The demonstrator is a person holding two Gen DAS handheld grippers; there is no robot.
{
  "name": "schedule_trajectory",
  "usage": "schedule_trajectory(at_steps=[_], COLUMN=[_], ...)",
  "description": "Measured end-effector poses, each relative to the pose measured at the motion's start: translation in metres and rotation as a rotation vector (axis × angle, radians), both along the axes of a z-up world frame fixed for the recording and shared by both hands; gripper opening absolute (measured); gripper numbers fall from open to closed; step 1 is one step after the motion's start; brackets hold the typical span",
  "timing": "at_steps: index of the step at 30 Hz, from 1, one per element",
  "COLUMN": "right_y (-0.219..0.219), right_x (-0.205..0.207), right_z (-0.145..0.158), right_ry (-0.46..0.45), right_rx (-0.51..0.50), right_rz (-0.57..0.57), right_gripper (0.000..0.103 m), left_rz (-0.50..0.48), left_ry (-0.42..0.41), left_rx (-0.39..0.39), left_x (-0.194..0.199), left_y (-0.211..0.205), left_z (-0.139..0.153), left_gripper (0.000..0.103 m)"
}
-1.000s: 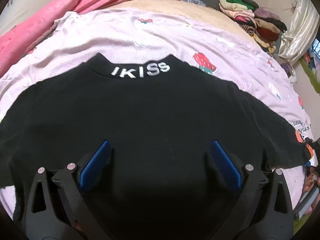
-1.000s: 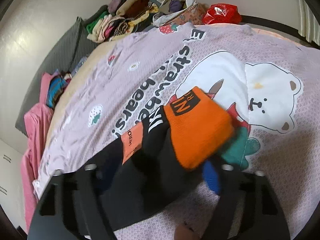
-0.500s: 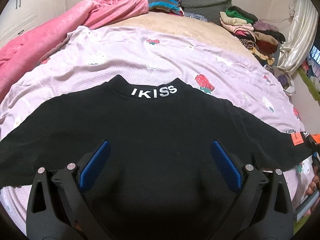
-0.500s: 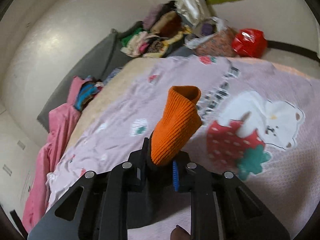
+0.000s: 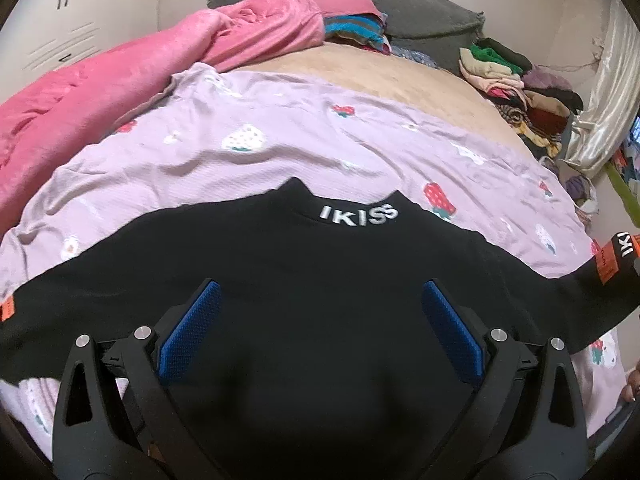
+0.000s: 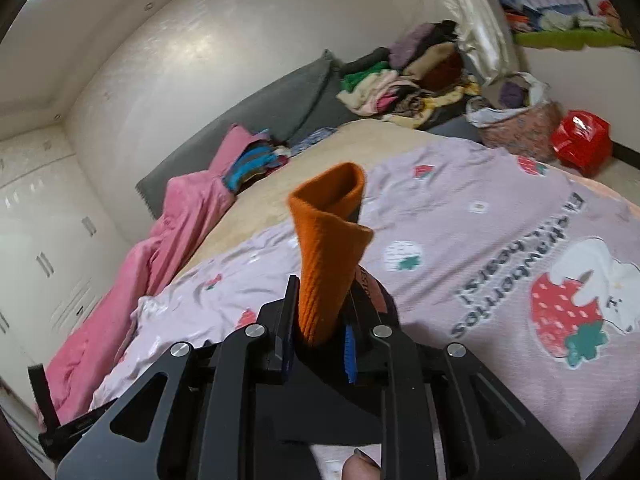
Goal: Fold small clothes
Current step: 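Carry the held sleeve across the shirt body toward the left tool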
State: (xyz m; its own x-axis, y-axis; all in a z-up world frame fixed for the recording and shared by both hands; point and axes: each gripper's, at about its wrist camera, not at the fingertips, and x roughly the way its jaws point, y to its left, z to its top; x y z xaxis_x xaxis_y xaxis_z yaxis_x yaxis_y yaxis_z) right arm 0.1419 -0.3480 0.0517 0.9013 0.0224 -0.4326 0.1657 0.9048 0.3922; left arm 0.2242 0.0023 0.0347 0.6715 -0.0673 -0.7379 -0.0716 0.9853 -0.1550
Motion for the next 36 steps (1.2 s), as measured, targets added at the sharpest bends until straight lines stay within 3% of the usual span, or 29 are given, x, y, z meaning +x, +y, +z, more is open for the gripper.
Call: schedule_trajectory(at_steps=[8, 15, 19, 30, 36], right_y=[0.057, 0.106, 0.135, 0.22, 0.26], right_x=[0.017, 0.029, 0.036, 0.048, 0.052], right_z=[0.008, 0.007, 0.003, -0.023, -0.043], right_ry=[0.009, 0.017, 0.029, 0.078, 0.102], right_rx=[-0.06, -0.095, -0.119, -0.168, -0.193], right_rz=[0.112, 0.219, 0.275, 0.429, 0.506], right_gripper=[0.018, 0.018, 0.018, 0.018, 0.018], left_rz=[0.047, 0.066, 0.052, 0.105, 0.073], left_ry=[-0.002, 0.012, -0.003, 0.0, 0.013], left_rx=[-0.025, -0.137, -0.24, -0.345, -0.41], left_x=[-0.006, -0.007, -0.01, -0.011, -0.01], left_y=[0.032, 0.061, 0.077, 0.113, 0.116], left_z=[-0.002, -0.012, -0.015, -0.027, -0.034], left_gripper=[0.094, 0.094, 0.094, 0.094, 0.094])
